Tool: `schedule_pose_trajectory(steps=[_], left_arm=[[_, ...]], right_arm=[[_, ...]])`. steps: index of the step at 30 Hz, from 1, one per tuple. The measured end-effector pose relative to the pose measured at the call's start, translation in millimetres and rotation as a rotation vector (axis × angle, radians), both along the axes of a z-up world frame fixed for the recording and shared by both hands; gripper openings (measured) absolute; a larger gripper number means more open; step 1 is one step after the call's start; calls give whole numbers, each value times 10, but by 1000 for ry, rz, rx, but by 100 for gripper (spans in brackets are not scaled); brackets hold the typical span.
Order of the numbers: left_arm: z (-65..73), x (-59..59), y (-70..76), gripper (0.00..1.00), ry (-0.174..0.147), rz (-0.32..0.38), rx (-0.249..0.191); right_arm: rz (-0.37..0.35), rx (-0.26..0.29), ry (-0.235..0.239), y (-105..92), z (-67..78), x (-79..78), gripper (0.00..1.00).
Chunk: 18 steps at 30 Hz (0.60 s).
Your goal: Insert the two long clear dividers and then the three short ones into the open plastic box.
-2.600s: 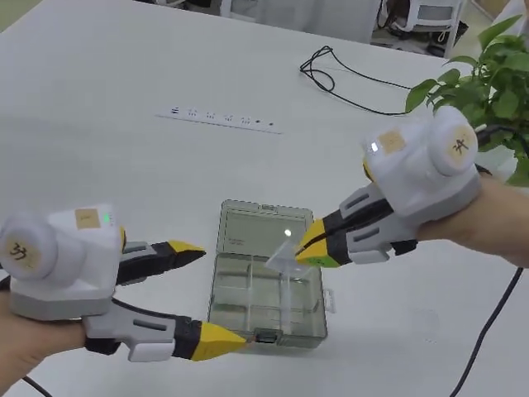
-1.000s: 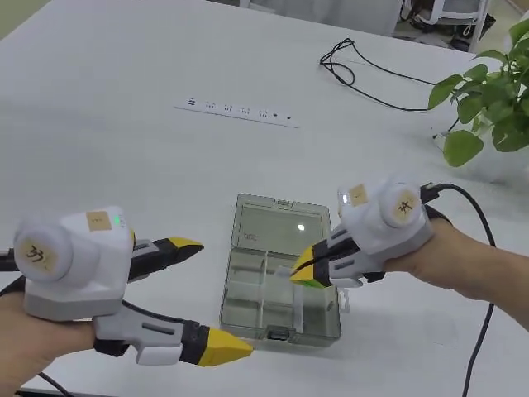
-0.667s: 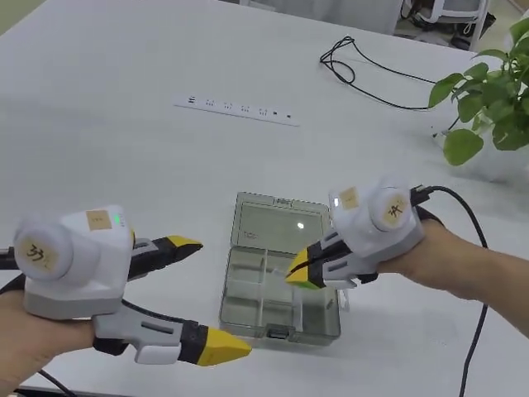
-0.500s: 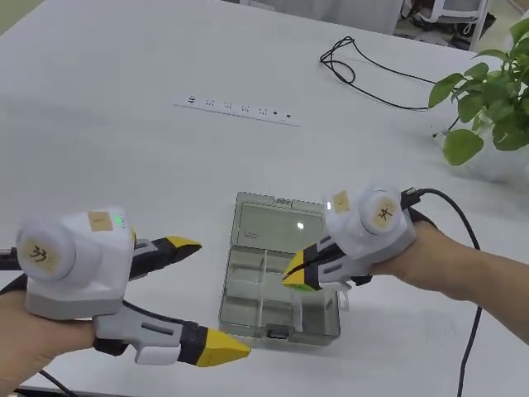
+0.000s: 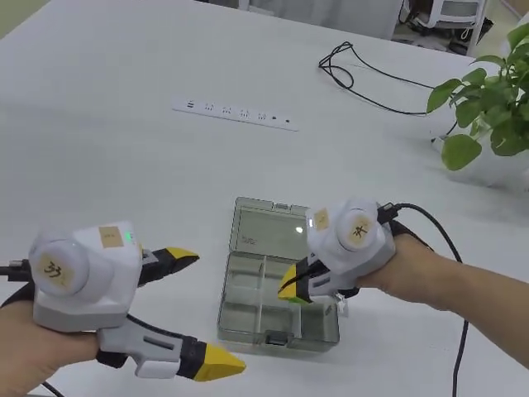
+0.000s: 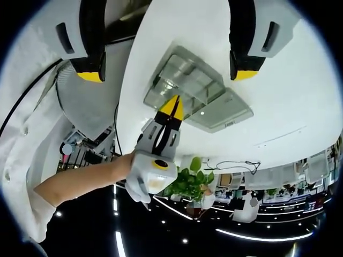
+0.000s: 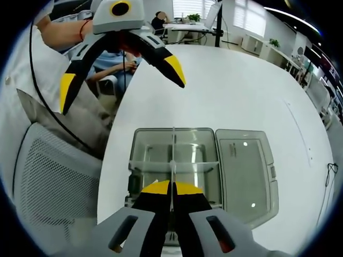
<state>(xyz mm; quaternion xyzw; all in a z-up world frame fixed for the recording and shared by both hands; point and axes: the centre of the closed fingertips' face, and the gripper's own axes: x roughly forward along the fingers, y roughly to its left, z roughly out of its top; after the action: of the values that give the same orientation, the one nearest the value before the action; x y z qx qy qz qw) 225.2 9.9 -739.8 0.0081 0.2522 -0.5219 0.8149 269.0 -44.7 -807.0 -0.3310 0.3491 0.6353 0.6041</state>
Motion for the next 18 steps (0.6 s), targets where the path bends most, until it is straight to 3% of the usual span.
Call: schedule_pose_trajectory(steps=[9,18], left_arm=[[5,15,23,98,-2,2,-1],[8,24,23,98,-5,2,-3]], right_arm=[[24,-47,-19,-6,-83,4,2],[34,-59,-29,-14,-101,0,2]])
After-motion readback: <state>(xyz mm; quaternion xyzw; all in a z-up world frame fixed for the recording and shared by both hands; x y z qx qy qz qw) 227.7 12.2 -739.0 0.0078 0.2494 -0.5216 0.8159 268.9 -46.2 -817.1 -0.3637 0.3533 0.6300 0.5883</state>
